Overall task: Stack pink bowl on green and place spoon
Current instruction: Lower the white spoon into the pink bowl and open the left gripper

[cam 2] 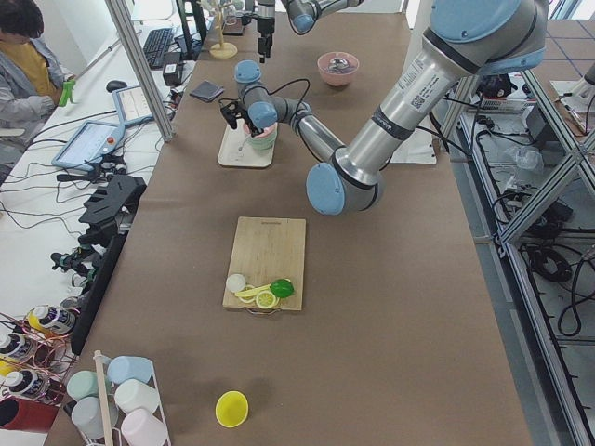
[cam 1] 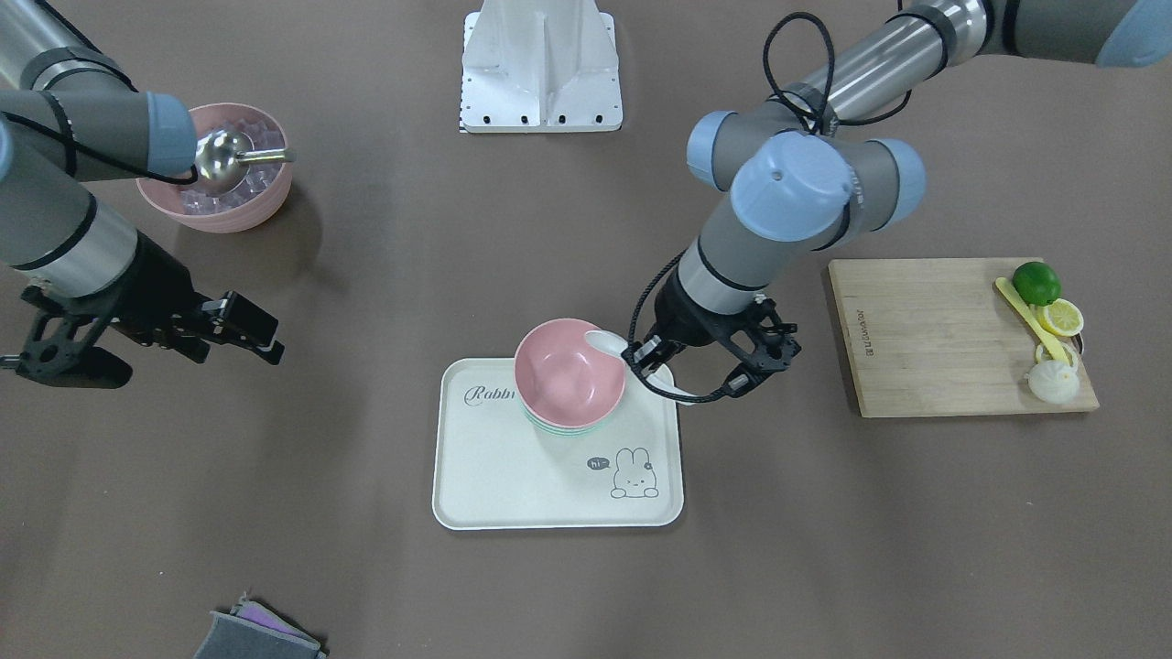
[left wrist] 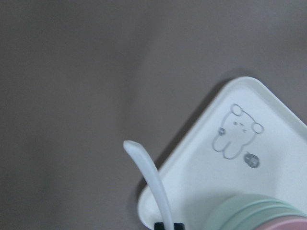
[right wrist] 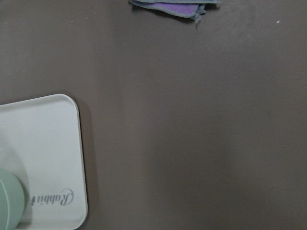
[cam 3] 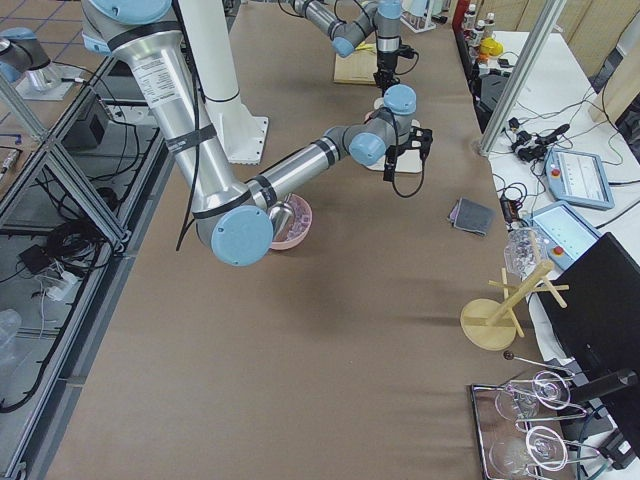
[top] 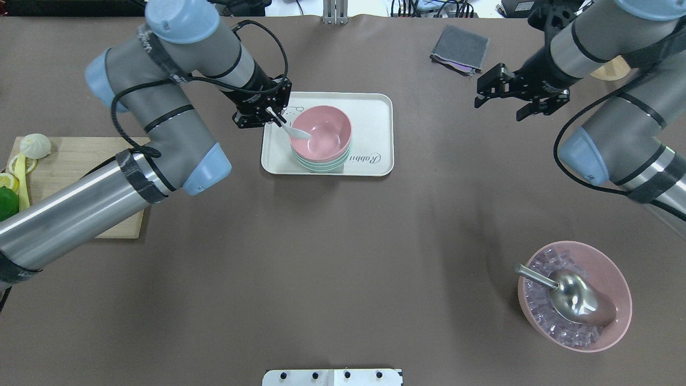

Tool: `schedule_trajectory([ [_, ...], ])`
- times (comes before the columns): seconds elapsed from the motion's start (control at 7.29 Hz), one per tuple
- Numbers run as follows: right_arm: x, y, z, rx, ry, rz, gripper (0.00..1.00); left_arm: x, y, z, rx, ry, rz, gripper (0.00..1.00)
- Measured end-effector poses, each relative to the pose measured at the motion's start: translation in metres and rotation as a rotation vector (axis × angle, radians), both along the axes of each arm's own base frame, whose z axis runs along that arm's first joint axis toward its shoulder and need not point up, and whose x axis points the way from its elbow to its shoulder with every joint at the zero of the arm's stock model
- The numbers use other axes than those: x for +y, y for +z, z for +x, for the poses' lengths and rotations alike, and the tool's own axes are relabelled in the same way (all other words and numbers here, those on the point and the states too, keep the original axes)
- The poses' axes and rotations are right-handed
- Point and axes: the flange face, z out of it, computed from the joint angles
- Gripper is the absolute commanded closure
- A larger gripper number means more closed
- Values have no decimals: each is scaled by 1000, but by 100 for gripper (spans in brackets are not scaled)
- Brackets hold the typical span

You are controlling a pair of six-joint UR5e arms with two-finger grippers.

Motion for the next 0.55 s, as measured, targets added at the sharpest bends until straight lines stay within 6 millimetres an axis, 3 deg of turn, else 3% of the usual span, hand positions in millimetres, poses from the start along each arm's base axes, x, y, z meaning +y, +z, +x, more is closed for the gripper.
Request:
schedule_trajectory([
  [0.14,0,14,13,10,-3,5,0,0,-13,8,15,-14,19,100],
  [0.27,0,24,21,18,-2,4,0,1,-19,10,30,-19,39,93],
  [0.41,0,30,26,24,-1,5,0,1,-20,11,41,-21,54,2],
  [0.55,1,33,29,28,-3,8,0,1,-19,12,44,-20,61,1],
])
